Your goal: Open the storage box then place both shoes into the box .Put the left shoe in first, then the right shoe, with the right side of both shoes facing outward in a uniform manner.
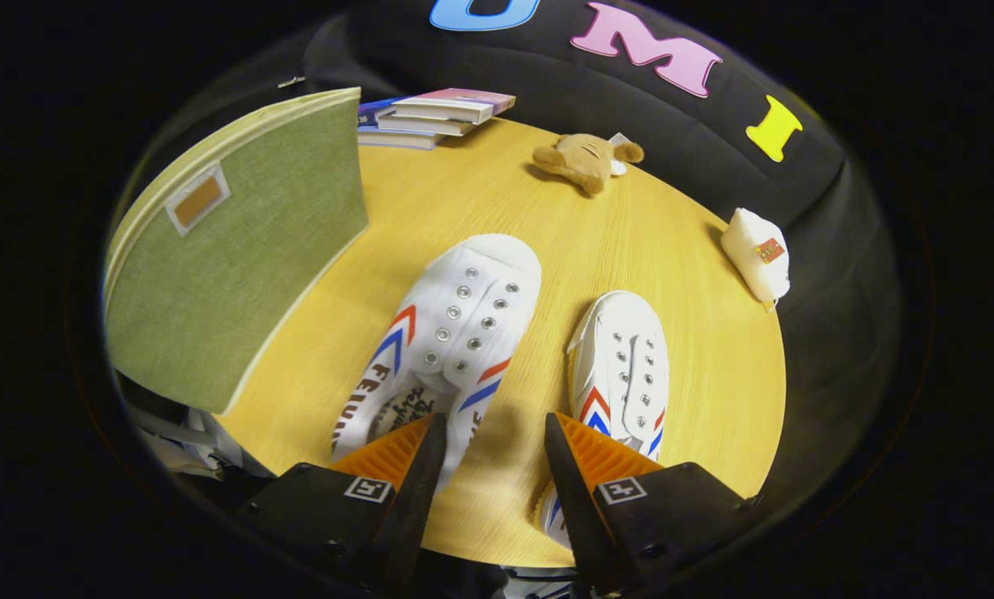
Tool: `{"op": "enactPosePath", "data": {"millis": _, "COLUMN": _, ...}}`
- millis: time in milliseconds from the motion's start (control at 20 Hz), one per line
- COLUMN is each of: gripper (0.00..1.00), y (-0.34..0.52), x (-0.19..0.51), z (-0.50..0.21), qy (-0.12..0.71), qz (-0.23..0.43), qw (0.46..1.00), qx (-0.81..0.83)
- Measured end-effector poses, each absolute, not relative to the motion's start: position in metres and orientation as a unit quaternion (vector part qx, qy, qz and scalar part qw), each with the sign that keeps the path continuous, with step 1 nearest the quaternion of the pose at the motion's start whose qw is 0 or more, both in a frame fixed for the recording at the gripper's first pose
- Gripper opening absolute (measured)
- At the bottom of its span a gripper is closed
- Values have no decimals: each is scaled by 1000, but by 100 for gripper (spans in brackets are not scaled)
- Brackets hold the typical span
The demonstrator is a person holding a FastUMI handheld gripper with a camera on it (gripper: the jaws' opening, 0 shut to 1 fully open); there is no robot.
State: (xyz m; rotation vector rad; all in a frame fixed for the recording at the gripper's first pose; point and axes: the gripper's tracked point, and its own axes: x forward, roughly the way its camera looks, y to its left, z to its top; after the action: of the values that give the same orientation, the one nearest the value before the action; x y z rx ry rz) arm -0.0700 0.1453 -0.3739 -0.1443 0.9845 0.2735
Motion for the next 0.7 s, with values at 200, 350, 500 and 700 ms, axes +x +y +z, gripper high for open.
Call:
{"op": "enactPosePath", "data": {"millis": 200, "gripper": 71, "y": 148, "x": -59, "z": -371, "qy": 422, "qz": 89, "qw": 901, "qx": -41}}
{"op": "enactPosePath", "data": {"millis": 350, "gripper": 57, "y": 161, "x": -55, "z": -376, "qy": 395, "qz": 90, "qw": 914, "qx": -18}}
{"op": "enactPosePath", "data": {"millis": 500, "gripper": 34, "y": 164, "x": -51, "z": -376, "qy": 383, "qz": 79, "qw": 920, "qx": -9}}
{"op": "enactPosePath", "data": {"millis": 700, "gripper": 15, "y": 170, "x": -54, "z": -374, "qy": 394, "qz": 98, "qw": 912, "qx": 56}}
